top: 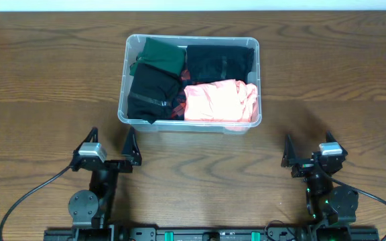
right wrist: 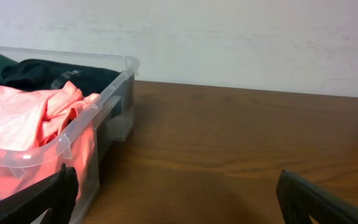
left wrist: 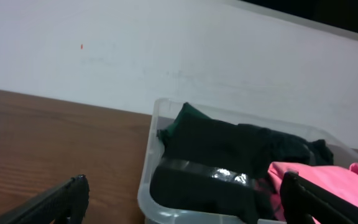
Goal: Pack container
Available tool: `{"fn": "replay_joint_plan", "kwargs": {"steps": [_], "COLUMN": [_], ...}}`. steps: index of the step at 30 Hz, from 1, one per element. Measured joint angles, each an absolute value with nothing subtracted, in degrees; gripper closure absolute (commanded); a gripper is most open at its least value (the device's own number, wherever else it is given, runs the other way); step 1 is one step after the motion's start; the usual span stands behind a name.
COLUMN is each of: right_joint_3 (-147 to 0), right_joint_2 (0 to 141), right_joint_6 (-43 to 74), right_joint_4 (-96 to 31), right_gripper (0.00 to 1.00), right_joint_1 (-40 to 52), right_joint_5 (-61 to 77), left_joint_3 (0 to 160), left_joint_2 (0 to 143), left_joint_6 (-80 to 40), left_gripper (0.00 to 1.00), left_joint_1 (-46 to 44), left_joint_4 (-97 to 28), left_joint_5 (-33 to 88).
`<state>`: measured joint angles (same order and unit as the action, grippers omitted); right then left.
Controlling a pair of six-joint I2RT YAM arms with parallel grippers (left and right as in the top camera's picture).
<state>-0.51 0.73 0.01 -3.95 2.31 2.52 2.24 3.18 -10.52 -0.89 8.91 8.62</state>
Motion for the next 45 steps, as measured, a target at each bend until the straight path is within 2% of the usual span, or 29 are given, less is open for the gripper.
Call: {"fn": "replay_joint_plan", "kwargs": {"steps": [24, 45], "right_joint_3": [-0.5, -0.5], "right_joint_2": [0.7, 0.7], "right_joint_6": [0.0, 0.0], "right_joint_4": [-3.9, -3.9], "right_gripper": [0.01, 0.01], "right_joint_1": [2.3, 2.3], "right_joint_5": [2.5, 2.5], "left_joint_3": [1.2, 1.2], "left_joint_2": [0.6, 0.6], "left_joint_6": [-10.5, -10.5], "left_gripper": [0.02, 0.02], "left_joint_1": [-0.9, -0.9], "left_joint_4": [-1.5, -1.7], "left_joint_5": [5.5, 4.5]}}
